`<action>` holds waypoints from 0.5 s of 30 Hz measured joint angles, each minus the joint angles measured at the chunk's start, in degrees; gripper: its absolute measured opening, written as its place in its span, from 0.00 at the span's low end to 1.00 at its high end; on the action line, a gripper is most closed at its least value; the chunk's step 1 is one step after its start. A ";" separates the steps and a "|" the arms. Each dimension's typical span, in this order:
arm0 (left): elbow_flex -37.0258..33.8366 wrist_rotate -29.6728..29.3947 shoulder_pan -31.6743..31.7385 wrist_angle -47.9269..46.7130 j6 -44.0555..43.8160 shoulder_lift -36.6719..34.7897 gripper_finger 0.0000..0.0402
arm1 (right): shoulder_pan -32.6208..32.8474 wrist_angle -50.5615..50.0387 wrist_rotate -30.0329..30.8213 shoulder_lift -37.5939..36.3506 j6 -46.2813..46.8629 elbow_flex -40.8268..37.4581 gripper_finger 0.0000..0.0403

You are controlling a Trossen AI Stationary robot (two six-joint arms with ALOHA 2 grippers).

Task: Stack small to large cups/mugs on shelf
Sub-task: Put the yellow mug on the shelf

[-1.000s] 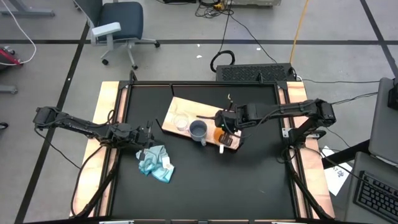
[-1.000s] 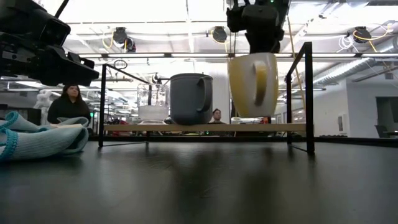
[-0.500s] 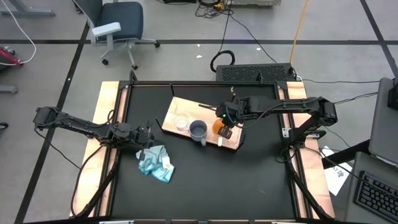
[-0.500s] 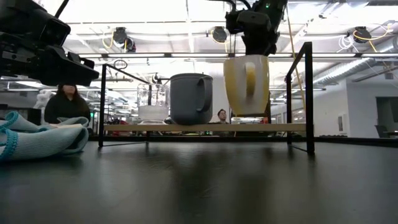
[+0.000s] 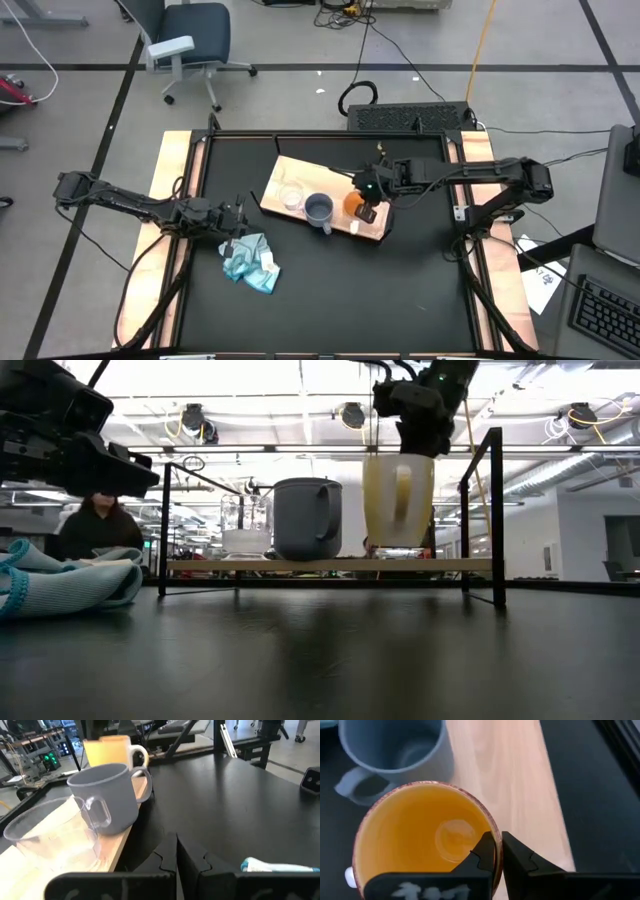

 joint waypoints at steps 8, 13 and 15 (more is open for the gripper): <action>0.00 0.00 -0.01 1.06 -0.29 0.00 0.01 | -1.07 1.27 -1.86 -3.29 2.29 -4.30 0.01; 0.00 -0.04 -0.01 1.10 -0.25 0.00 0.01 | -1.43 0.49 -3.38 -3.99 2.85 -5.29 0.01; 0.00 -0.04 0.00 1.12 -0.25 0.00 0.01 | -1.49 0.25 -3.24 -3.98 2.96 -5.35 0.01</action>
